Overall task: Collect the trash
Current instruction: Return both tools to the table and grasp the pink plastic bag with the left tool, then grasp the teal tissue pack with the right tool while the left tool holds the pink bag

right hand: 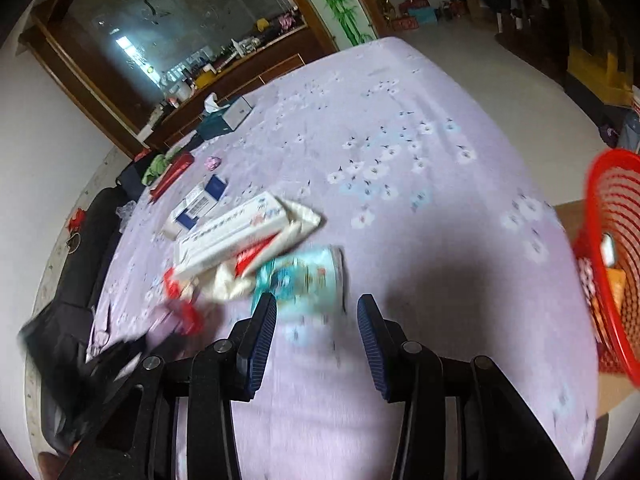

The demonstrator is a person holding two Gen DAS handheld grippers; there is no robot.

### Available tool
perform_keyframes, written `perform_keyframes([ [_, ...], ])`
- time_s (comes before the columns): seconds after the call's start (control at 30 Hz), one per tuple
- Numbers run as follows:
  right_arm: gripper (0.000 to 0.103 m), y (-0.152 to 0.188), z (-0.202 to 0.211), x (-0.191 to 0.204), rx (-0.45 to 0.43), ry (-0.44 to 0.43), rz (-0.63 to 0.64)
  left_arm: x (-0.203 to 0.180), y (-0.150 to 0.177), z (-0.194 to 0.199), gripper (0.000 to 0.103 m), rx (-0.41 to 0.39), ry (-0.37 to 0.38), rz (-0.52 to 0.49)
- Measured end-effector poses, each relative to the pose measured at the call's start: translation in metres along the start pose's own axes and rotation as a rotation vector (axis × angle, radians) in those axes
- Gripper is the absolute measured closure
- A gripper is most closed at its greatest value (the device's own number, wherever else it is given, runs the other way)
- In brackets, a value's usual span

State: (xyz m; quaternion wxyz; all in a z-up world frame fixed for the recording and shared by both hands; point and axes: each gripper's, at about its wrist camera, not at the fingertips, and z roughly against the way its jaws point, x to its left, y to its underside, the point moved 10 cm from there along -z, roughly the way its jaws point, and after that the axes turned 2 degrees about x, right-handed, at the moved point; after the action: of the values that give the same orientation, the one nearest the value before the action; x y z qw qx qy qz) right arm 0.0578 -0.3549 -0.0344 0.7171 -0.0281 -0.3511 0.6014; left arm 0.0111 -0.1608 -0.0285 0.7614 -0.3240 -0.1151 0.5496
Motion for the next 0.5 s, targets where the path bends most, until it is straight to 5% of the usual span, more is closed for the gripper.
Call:
perform_keyframes([
  [0.27,0.058,-0.035,-0.055,0.0,0.027,0.002,-0.009,0.006,0.017,0.023,0.067,-0.03,0.003,0.015],
  [0.5,0.058,-0.007,-0.053,0.021,0.122,-0.109,0.032,0.013,0.026,0.03,0.067,-0.034,0.021,0.036],
])
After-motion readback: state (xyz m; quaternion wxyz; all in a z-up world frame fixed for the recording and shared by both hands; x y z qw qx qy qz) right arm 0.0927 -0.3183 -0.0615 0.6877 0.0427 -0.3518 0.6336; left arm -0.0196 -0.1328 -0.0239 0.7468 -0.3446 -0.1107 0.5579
